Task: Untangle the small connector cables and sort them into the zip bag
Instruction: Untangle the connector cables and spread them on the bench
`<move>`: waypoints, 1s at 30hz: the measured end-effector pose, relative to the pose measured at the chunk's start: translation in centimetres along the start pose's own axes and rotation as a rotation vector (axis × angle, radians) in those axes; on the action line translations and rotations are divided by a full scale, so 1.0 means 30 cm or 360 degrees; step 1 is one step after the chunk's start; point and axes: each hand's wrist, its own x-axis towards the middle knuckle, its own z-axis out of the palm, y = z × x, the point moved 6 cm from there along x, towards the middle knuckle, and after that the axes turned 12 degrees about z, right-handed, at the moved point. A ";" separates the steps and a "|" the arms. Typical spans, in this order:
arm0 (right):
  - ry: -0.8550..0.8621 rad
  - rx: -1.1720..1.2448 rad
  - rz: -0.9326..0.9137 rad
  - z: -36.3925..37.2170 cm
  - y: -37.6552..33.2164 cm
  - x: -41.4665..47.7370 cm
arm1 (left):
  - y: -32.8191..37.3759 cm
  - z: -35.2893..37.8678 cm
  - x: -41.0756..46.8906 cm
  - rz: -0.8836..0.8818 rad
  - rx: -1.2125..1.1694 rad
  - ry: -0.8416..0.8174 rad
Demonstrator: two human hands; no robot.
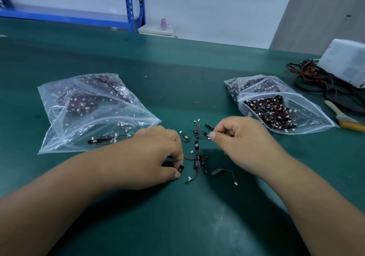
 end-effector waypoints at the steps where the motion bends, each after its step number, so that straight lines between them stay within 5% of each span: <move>1: 0.0006 0.0007 -0.0001 0.002 0.002 0.002 | 0.009 -0.001 0.003 0.0016 -0.0002 0.0042; 9: 0.0072 0.0008 -0.0029 0.000 0.011 0.018 | 0.011 -0.028 -0.001 -0.0003 -0.0117 0.0315; 30: -0.0010 -0.0175 0.0055 -0.017 0.092 0.071 | -0.071 -0.019 -0.017 -0.0117 0.0051 -0.0026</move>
